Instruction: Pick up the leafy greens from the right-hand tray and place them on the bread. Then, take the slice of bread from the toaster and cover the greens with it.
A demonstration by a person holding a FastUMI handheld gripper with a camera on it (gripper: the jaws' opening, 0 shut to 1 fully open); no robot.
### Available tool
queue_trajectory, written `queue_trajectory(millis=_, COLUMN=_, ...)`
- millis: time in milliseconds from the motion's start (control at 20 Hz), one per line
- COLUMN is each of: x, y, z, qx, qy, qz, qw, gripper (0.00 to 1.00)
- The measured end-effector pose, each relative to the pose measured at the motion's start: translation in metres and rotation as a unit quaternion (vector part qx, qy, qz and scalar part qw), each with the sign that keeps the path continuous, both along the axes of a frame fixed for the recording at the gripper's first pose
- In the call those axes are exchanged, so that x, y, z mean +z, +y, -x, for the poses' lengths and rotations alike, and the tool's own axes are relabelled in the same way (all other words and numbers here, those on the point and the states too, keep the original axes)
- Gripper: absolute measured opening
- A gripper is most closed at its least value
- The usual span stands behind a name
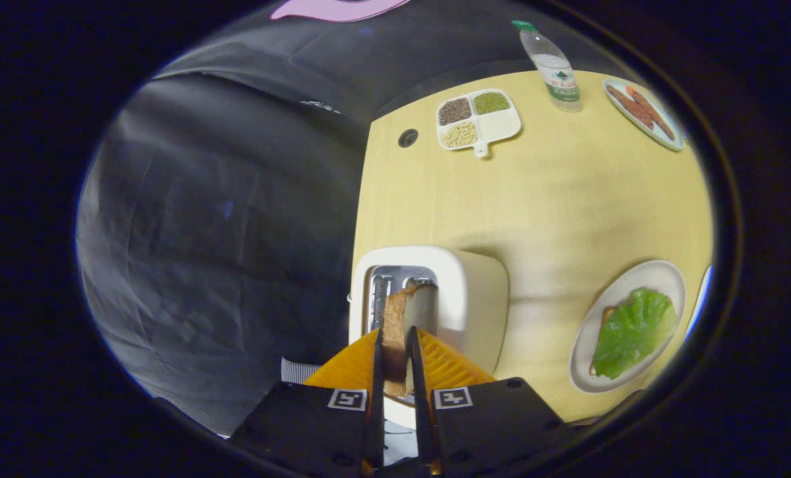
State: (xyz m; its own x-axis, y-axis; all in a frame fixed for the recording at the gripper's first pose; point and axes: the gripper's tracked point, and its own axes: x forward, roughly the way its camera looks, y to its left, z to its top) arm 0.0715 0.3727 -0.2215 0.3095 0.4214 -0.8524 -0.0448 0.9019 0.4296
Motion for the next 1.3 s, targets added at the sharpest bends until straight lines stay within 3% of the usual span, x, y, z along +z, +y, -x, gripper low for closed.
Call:
queue_trajectory(millis=100, x=0.004, y=-0.009, z=0.001, qx=-0.002, qy=0.001, qz=0.002, qw=1.000, gripper=0.09)
queue_trajectory(millis=500, x=0.063, y=-0.018, z=0.004, qx=-0.025, qy=-0.015, qz=-0.085, qw=0.996, gripper=0.09)
queue_trajectory(millis=800, x=0.106, y=-0.094, z=0.016, qx=-0.045, qy=-0.044, qz=-0.141, qw=0.988, gripper=0.09)
queue_trajectory(millis=1050, x=0.087, y=-0.185, z=0.040, qx=-0.086, qy=-0.032, qz=-0.145, qw=0.985, gripper=0.09)
queue_trajectory(millis=1300, x=0.041, y=-0.230, z=0.055, qx=-0.094, qy=-0.009, qz=-0.140, qw=0.986, gripper=0.09)
